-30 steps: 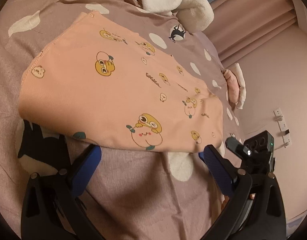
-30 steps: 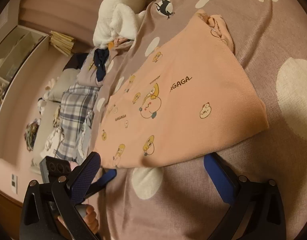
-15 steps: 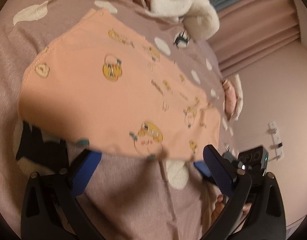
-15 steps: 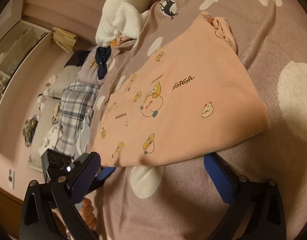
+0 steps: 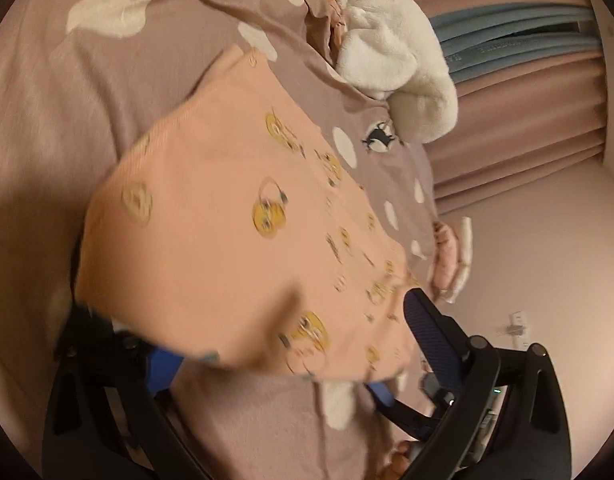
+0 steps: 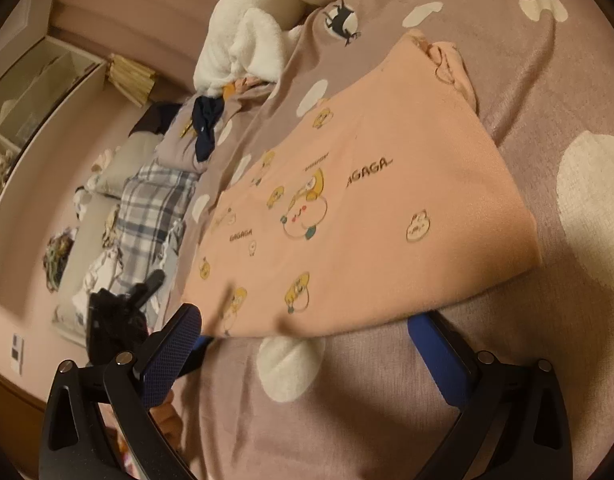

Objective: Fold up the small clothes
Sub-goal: 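Grasp the peach garment's side edge with the right gripper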

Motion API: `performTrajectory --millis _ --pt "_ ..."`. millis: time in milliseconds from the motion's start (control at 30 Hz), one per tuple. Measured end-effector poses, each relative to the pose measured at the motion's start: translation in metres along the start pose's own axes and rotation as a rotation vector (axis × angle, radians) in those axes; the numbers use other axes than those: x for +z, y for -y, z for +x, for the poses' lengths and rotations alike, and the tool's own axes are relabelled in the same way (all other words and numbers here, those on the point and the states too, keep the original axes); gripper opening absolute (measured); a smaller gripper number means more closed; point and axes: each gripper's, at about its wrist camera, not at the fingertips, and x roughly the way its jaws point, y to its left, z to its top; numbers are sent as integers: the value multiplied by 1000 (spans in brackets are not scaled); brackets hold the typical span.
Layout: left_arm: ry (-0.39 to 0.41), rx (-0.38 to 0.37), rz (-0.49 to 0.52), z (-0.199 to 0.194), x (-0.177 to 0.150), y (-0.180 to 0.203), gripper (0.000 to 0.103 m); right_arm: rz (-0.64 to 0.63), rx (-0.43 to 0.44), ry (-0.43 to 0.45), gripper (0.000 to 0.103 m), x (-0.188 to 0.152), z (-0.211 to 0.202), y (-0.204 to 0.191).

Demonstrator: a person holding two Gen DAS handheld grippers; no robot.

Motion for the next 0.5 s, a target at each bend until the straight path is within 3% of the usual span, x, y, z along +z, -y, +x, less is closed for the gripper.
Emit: performTrajectory --millis 167,333,467,500 --pt "1 63 90 23 14 13 100 -23 26 46 102 4 3 2" --pt "16 22 22 28 31 1 97 12 6 39 102 25 19 0" --pt "38 77 19 29 33 -4 65 83 -19 63 102 42 31 2" --pt "39 107 29 32 34 -4 55 80 -29 77 98 43 33 1"
